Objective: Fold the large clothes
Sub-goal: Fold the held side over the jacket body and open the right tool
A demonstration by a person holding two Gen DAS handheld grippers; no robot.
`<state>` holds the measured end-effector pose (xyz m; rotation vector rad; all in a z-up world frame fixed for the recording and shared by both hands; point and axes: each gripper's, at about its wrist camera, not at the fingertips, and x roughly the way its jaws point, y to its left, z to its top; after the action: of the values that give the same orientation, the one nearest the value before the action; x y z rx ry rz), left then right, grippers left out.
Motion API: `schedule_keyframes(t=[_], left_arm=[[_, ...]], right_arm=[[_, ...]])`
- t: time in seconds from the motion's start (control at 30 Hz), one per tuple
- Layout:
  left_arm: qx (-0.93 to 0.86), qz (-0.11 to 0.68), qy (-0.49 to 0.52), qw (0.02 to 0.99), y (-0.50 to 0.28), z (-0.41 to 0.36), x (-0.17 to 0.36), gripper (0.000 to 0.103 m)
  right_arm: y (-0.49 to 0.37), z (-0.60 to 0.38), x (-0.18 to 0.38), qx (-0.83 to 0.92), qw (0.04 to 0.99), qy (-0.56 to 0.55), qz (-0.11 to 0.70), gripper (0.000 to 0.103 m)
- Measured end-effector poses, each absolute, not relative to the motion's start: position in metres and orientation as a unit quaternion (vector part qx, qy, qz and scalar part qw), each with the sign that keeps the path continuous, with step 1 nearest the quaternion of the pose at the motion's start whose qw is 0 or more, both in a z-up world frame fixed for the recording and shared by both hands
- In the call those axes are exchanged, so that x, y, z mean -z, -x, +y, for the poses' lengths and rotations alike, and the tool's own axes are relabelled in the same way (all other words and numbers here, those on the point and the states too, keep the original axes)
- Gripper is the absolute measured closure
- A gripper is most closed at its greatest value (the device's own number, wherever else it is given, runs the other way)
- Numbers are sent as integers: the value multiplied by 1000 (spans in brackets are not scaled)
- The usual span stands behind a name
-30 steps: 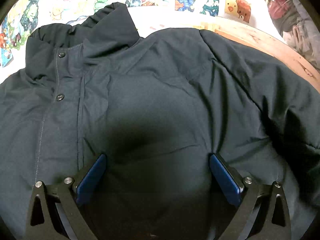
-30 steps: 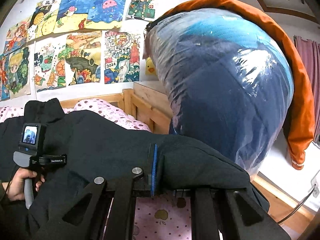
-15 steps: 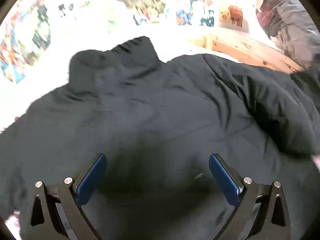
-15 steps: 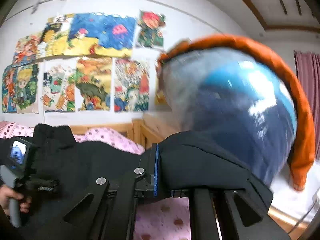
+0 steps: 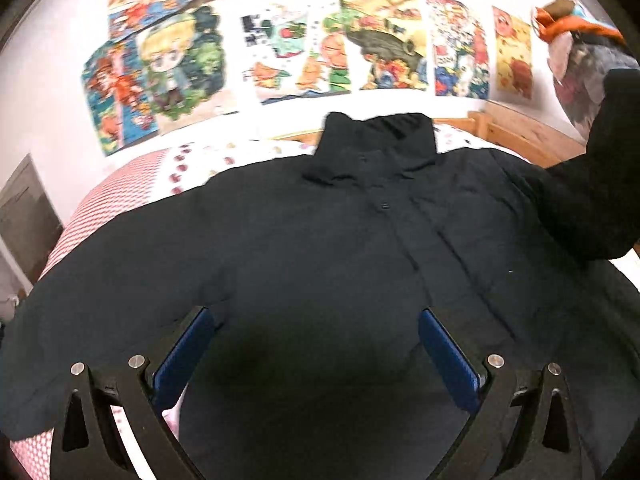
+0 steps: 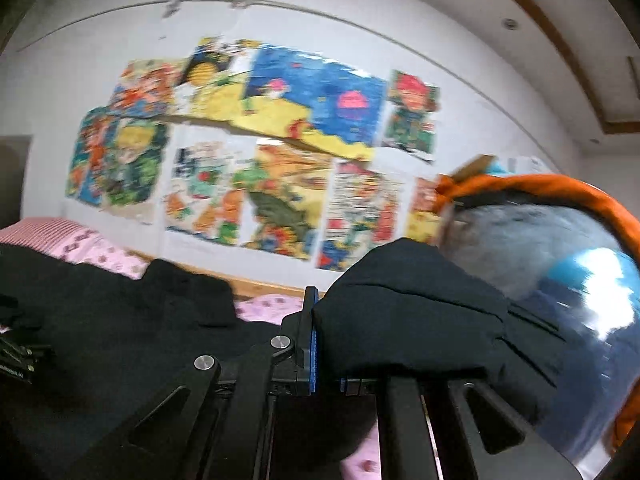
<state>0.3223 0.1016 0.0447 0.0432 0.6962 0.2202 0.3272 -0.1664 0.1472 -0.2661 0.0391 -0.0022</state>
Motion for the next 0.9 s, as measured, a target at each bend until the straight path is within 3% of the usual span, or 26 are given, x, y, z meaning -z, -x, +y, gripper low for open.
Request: schedule_keyframes(t=[0.2,0.37,0.6,0.77,0.9], left_arm=[[-132,344,40,929,-298,142,-44,0],[-145,332,178,915,-278,195,-41,0],[-148,321,241,904,-278,230,-31,0],[-98,337,257,900,-290,229,-12,0],[-39,347,272,896,-305,221,-3,0]], right_arm=[[-335,-92,-122,-85,975,200,39,96],[-343,-29,-87,-151,950,261,75,96],[-359,46,6,-219,867,387,225,92],[-327,35,30,-241,852,401,234,48],[-304,5,21,-258,859,371,242,40]])
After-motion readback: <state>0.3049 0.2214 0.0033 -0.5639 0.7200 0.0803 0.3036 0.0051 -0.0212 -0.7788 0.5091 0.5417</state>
